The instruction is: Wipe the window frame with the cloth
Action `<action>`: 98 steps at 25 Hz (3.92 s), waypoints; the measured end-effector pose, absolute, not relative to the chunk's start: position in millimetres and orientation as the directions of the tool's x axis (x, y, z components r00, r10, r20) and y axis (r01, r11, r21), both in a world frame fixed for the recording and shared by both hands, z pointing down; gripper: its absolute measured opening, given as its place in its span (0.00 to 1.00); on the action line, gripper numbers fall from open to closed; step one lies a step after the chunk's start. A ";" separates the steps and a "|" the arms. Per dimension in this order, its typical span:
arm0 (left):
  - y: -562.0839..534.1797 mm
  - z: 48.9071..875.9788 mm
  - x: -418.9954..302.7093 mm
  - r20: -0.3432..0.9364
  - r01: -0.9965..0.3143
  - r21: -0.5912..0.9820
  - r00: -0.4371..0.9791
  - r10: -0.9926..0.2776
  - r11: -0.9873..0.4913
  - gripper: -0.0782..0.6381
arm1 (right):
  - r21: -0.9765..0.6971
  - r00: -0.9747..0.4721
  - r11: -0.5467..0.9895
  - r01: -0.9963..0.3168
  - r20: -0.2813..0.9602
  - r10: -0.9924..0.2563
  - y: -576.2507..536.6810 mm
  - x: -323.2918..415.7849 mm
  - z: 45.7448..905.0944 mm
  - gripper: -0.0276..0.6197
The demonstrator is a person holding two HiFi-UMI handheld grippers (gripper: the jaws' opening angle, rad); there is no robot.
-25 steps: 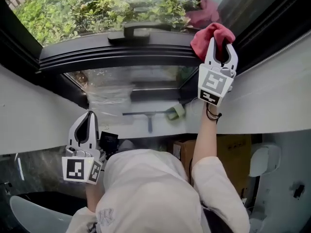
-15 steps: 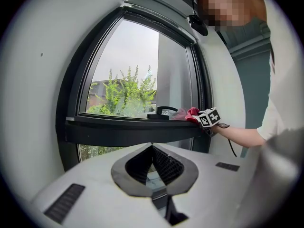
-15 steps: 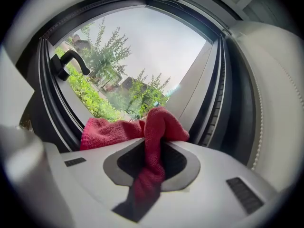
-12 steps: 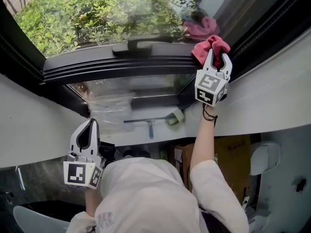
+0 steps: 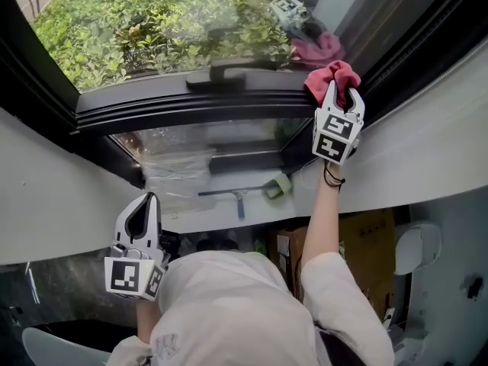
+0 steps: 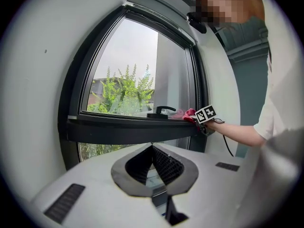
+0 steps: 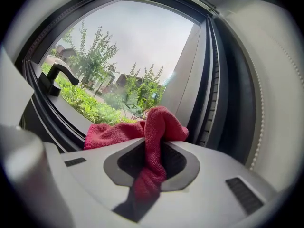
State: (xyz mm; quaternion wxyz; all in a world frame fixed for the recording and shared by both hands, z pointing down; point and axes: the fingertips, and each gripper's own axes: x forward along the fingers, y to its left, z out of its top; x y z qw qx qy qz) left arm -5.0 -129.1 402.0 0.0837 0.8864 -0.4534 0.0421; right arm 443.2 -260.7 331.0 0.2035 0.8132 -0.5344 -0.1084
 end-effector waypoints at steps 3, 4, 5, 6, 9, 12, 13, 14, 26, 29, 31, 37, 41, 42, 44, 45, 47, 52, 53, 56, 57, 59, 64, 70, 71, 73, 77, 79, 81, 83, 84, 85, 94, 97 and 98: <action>-128.7 402.5 -11.4 0.151 -0.812 0.113 0.584 -0.798 -0.573 0.12 | 0.436 0.410 -0.351 -0.829 0.046 -0.911 -259.4 439.6 332.5 0.17; -129.1 402.8 -13.2 0.150 -0.811 0.112 0.585 -0.797 -0.574 0.12 | 0.432 0.409 -0.351 -0.831 0.048 -0.911 -259.3 437.5 332.7 0.17; -129.7 403.0 -14.8 0.149 -0.809 0.111 0.587 -0.795 -0.577 0.12 | 0.428 0.408 -0.351 -0.833 0.047 -0.912 -259.3 434.9 332.6 0.17; -130.0 403.3 -16.3 0.147 -0.807 0.111 0.590 -0.794 -0.580 0.12 | 0.426 0.407 -0.351 -0.834 0.045 -0.912 -259.4 431.5 332.4 0.17; -131.2 402.3 -20.3 0.136 -0.801 0.117 0.599 -0.789 -0.588 0.12 | 0.432 0.400 -0.345 -0.834 0.041 -0.916 -260.8 418.8 332.2 0.17; -131.6 402.3 -27.1 0.129 -0.797 0.118 0.604 -0.787 -0.592 0.12 | 0.441 0.395 -0.337 -0.831 0.043 -0.918 -263.1 406.8 332.3 0.16; -131.2 402.9 -30.0 0.127 -0.797 0.117 0.603 -0.787 -0.592 0.12 | 0.444 0.392 -0.335 -0.831 0.041 -0.919 -263.7 402.9 332.2 0.16; -130.8 403.7 -33.0 0.127 -0.798 0.116 0.603 -0.788 -0.591 0.12 | 0.444 0.389 -0.333 -0.832 0.039 -0.920 -264.3 399.2 332.1 0.16; -127.6 411.8 -52.6 0.141 -0.798 0.124 0.603 -0.785 -0.590 0.12 | 0.438 0.385 -0.327 -0.837 0.049 -0.921 -268.5 373.3 332.4 0.15; -128.5 409.8 -50.8 0.135 -0.790 0.125 0.613 -0.779 -0.600 0.12 | 0.434 0.383 -0.327 -0.840 0.047 -0.922 -269.0 369.6 331.2 0.15; -129.6 410.0 -50.4 0.133 -0.785 0.127 0.619 -0.774 -0.606 0.12 | 0.433 0.382 -0.325 -0.841 0.050 -0.923 -270.5 365.9 331.6 0.15; -131.9 412.4 -54.4 0.133 -0.780 0.129 0.626 -0.769 -0.612 0.12 | 0.436 0.372 -0.315 -0.843 0.050 -0.927 -273.7 351.7 332.3 0.15; -132.9 412.8 -59.0 0.130 -0.780 0.127 0.626 -0.769 -0.613 0.12 | 0.436 0.370 -0.313 -0.844 0.051 -0.927 -274.8 343.7 332.3 0.15; -133.6 412.8 -60.5 0.130 -0.781 0.126 0.624 -0.770 -0.612 0.12 | 0.436 0.370 -0.312 -0.844 0.052 -0.928 -275.2 342.0 332.3 0.15; -134.8 412.6 -63.0 0.130 -0.783 0.124 0.622 -0.772 -0.610 0.12 | 0.438 0.369 -0.308 -0.844 0.058 -0.928 -276.3 338.5 332.3 0.15; -135.0 412.6 -63.9 0.130 -0.783 0.122 0.622 -0.772 -0.610 0.12 | 0.440 0.369 -0.306 -0.845 0.063 -0.928 -276.8 336.4 332.6 0.15; -135.3 412.6 -65.1 0.131 -0.780 0.119 0.625 -0.769 -0.614 0.12 | 0.440 0.368 -0.302 -0.846 0.071 -0.927 -277.8 331.1 333.2 0.15; -136.9 412.3 -67.4 0.122 -0.775 0.120 0.632 -0.765 -0.621 0.12 | 0.444 0.352 -0.284 -0.850 0.077 -0.933 -281.8 315.2 333.3 0.15; -137.1 412.2 -68.0 0.122 -0.774 0.120 0.633 -0.765 -0.622 0.12 | 0.445 0.349 -0.281 -0.850 0.078 -0.934 -282.4 312.7 333.4 0.15; -136.9 411.6 -70.3 0.121 -0.773 0.117 0.634 -0.763 -0.624 0.12 | 0.441 0.344 -0.276 -0.854 0.083 -0.935 -283.0 307.6 333.4 0.15; -136.9 411.4 -71.3 0.121 -0.773 0.117 0.634 -0.763 -0.624 0.12 | 0.437 0.342 -0.274 -0.856 0.083 -0.936 -283.2 306.2 333.4 0.15; -137.2 411.3 -73.8 0.121 -0.773 0.115 0.634 -0.764 -0.624 0.12 | 0.431 0.334 -0.269 -0.862 0.082 -0.939 -283.9 302.6 333.5 0.15; -137.6 411.4 -78.7 0.116 -0.772 0.113 0.635 -0.763 -0.626 0.12 | 0.430 0.326 -0.260 -0.865 0.087 -0.941 -286.2 292.0 333.5 0.15; -136.7 412.4 -81.1 0.120 -0.773 0.115 0.634 -0.764 -0.624 0.12 | 0.354 0.313 -0.259 -0.898 0.103 -0.944 -287.4 284.9 334.7 0.15; -136.8 412.8 -81.7 0.121 -0.774 0.116 0.633 -0.765 -0.622 0.12 | 0.342 0.316 -0.265 -0.901 0.102 -0.943 -287.4 283.5 334.9 0.15; -137.5 413.5 -83.1 0.124 -0.776 0.115 0.631 -0.766 -0.620 0.12 | 0.326 0.330 -0.283 -0.902 0.098 -0.939 -287.2 281.2 335.2 0.15; -138.0 413.9 -81.6 0.125 -0.773 0.114 0.635 -0.762 -0.625 0.12 | 0.306 0.359 -0.314 -0.899 0.100 -0.928 -287.4 276.9 335.6 0.15; -137.7 413.6 -78.3 0.123 -0.768 0.115 0.641 -0.758 -0.630 0.12 | 0.302 0.359 -0.317 -0.899 0.093 -0.929 -287.8 276.0 335.0 0.15; -137.2 413.5 -74.4 0.123 -0.763 0.115 0.646 -0.753 -0.636 0.12 | 0.298 0.353 -0.315 -0.901 0.083 -0.932 -287.7 276.1 334.6 0.15; -136.2 413.1 -70.7 0.123 -0.759 0.115 0.651 -0.749 -0.641 0.12 | 0.296 0.345 -0.309 -0.904 0.078 -0.935 -287.6 276.2 334.3 0.15; -135.5 412.5 -69.1 0.122 -0.758 0.115 0.652 -0.748 -0.642 0.12 | 0.294 0.341 -0.306 -0.906 0.075 -0.937 -287.5 276.3 334.1 0.15; -134.8 411.8 -68.0 0.121 -0.758 0.114 0.652 -0.748 -0.642 0.12 | 0.293 0.335 -0.301 -0.907 0.073 -0.939 -287.4 276.4 333.9 0.15; -127.3 411.2 -68.1 0.124 -0.783 0.113 0.622 -0.773 -0.612 0.12 | 0.298 0.229 -0.207 -0.932 0.040 -0.973 -286.1 275.4 332.7 0.15; -125.7 410.9 -67.0 0.128 -0.793 0.108 0.610 -0.782 -0.600 0.12 | 0.300 0.187 -0.163 -0.940 0.052 -0.981 -285.1 274.5 333.2 0.15; -126.2 410.4 -65.6 0.126 -0.795 0.106 0.607 -0.785 -0.598 0.12 | 0.307 0.169 -0.143 -0.941 0.058 -0.984 -285.3 274.4 333.2 0.15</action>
